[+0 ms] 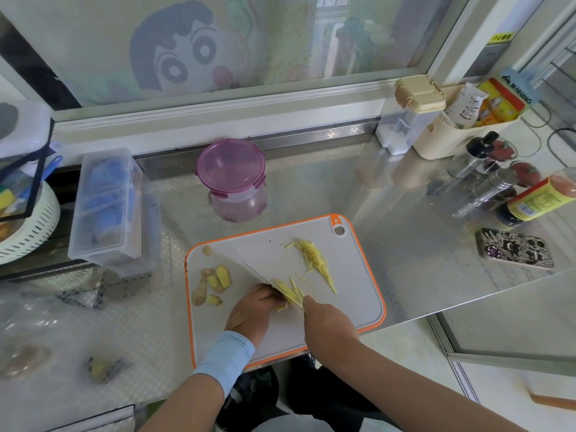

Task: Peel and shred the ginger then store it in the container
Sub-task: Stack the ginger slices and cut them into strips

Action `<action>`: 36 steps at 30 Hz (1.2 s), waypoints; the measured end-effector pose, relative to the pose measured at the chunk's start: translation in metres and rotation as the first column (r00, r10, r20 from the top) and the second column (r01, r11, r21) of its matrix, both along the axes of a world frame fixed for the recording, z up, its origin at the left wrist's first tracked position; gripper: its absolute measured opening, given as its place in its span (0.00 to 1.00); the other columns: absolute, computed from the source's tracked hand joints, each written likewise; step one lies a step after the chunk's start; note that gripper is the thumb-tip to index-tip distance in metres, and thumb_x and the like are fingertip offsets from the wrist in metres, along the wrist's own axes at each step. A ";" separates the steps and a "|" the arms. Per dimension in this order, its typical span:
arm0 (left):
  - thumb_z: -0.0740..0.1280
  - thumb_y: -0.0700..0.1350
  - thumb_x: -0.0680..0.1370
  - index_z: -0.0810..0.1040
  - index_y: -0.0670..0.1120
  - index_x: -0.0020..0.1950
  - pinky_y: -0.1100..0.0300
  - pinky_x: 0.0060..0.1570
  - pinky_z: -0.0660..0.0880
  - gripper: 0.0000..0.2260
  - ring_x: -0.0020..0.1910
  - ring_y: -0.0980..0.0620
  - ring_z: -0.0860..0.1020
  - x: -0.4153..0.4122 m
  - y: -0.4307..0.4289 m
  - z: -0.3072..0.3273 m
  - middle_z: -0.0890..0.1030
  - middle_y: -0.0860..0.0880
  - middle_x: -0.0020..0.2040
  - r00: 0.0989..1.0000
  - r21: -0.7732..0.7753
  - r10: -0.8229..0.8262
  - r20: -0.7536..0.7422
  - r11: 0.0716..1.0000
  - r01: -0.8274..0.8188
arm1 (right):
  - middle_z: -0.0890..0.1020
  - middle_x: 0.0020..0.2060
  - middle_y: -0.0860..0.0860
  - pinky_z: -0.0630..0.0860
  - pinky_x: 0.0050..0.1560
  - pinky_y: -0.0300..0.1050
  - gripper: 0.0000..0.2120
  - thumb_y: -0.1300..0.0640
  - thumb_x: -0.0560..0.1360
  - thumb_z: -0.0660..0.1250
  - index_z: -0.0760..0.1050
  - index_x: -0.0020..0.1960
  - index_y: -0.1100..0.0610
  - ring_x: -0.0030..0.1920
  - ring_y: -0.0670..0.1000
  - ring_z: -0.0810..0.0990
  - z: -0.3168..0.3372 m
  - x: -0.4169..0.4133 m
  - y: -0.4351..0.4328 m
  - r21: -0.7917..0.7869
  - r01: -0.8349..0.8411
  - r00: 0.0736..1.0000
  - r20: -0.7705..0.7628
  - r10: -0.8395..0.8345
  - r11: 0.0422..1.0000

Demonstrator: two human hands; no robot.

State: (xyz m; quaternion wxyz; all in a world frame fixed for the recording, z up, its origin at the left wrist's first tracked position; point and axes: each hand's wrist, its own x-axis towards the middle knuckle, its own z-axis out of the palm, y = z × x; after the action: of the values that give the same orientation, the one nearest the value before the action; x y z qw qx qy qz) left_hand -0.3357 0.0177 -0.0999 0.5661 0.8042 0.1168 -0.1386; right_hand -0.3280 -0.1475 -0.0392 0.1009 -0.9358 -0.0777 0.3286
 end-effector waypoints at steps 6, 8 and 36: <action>0.67 0.43 0.73 0.85 0.56 0.42 0.76 0.53 0.66 0.10 0.52 0.68 0.75 0.000 0.001 0.001 0.80 0.58 0.50 0.998 -0.013 0.000 0.064 1.000 0.001 | 0.68 0.34 0.51 0.67 0.33 0.46 0.13 0.68 0.76 0.56 0.64 0.58 0.55 0.35 0.53 0.71 -0.003 0.005 0.008 -0.001 -0.019 1.000 0.003 0.019 1.000; 0.68 0.38 0.74 0.86 0.56 0.41 0.73 0.54 0.68 0.13 0.52 0.65 0.76 0.000 0.001 0.000 0.81 0.58 0.49 0.999 -0.049 0.028 0.047 0.998 -0.025 | 0.68 0.34 0.51 0.69 0.35 0.47 0.12 0.67 0.76 0.57 0.62 0.55 0.54 0.36 0.55 0.72 -0.003 0.007 0.010 -0.004 -0.015 1.000 -0.003 0.015 1.000; 0.67 0.35 0.73 0.86 0.54 0.44 0.71 0.59 0.68 0.14 0.55 0.66 0.75 -0.002 0.007 -0.015 0.80 0.60 0.51 0.975 0.215 -0.122 0.185 0.973 0.081 | 0.70 0.35 0.51 0.61 0.27 0.43 0.09 0.65 0.78 0.55 0.59 0.50 0.52 0.32 0.49 0.68 0.000 0.000 0.001 -0.001 0.015 1.000 -0.014 -0.015 1.000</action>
State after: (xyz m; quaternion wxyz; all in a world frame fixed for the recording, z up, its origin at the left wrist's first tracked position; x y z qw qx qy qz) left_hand -0.3381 0.0249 -0.1149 0.4806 0.8732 0.0323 -0.0745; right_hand -0.3278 -0.1460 -0.0390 0.1035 -0.9341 -0.0696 0.3346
